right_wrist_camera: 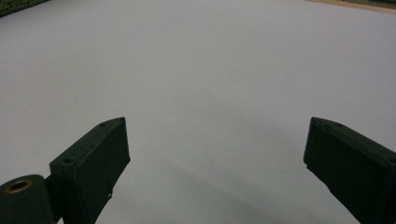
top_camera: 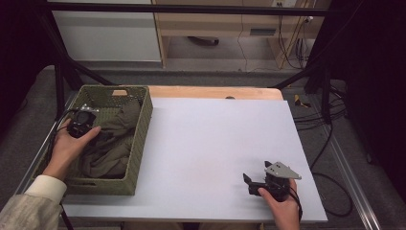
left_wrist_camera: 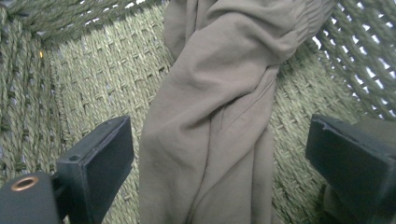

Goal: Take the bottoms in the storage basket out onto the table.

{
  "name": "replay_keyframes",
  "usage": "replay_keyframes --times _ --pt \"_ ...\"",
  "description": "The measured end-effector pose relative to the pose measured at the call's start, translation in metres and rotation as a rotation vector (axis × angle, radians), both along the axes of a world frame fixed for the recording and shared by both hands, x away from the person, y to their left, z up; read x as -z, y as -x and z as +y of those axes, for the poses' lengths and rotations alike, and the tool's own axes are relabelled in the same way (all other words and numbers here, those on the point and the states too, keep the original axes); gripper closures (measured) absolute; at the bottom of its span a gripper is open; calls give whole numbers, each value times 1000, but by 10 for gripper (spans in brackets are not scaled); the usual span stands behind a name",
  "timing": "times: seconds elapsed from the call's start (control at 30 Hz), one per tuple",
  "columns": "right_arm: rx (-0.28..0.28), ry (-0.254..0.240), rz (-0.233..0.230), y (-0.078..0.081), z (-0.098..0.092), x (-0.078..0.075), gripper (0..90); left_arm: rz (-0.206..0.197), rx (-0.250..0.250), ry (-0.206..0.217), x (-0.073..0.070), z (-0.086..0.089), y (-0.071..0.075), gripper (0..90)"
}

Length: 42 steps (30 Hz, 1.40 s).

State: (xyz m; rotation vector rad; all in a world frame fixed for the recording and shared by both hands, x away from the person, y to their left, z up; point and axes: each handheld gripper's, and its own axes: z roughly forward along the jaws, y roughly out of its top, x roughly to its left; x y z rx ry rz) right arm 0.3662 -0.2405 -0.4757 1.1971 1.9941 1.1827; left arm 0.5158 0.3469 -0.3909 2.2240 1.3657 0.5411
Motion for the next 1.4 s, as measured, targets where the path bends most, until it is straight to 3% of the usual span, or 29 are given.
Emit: replay_keyframes --times 0.6,1.4 --pt "-5 3 5 0 1 0 69 55 -22 5 17 10 -1 71" --pt "-15 9 8 0 3 1 68 90 -28 1 28 12 -1 71"
